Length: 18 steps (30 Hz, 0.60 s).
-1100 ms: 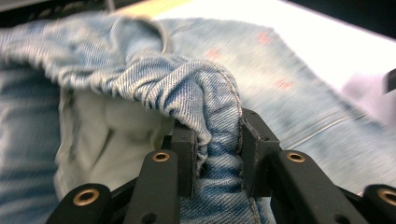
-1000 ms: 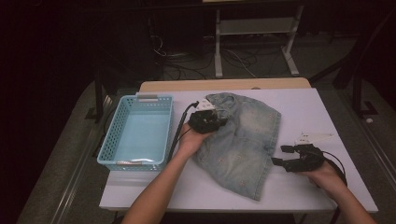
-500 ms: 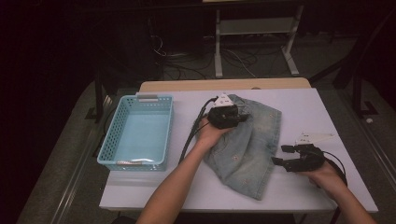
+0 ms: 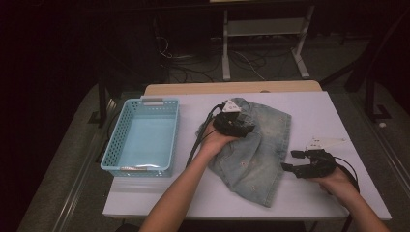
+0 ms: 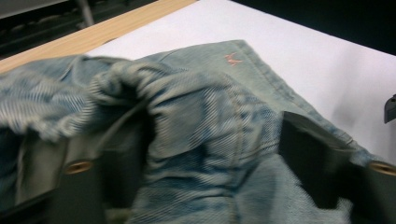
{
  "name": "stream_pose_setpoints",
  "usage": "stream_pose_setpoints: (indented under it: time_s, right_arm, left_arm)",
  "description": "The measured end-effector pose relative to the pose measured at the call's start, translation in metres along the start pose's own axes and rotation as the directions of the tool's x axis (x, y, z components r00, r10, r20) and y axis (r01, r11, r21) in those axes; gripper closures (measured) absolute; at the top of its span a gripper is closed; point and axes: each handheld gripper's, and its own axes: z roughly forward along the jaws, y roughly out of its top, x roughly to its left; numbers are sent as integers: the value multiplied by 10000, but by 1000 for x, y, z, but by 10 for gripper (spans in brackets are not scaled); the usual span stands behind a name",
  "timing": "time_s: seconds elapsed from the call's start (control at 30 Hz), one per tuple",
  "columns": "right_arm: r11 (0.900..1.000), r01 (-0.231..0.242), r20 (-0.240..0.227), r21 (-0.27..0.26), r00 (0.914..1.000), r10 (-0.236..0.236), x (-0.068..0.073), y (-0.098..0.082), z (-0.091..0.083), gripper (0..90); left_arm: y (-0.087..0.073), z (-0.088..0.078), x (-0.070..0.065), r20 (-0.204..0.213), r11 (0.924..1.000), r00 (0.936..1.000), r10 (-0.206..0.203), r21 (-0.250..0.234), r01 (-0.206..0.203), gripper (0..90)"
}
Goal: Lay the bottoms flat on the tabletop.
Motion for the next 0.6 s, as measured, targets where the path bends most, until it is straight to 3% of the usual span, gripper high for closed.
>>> stream_pose_setpoints:
  time_s: [0.1,0.3,0.43,0.6]
  right_arm:
    - [10000,51,-8,27,10000,-51,0,0,0,308]
    - [10000,35,4,-3,10000,-35,1,0,0,308]
    - [10000,3,9,-12,10000,-3,1,0,-1,308]
    - [10000,25,-29,8,10000,-25,1,0,0,308]
  left_arm:
    - [-1,-13,1,-310,9999,9994,-153,-31,152,150]
    - [-4,-32,1,-808,9983,9962,-312,467,350,60]
    - [-7,-48,-2,-772,9986,9967,-260,449,296,51]
    - [-15,-65,-13,-436,9983,9990,-106,576,131,65]
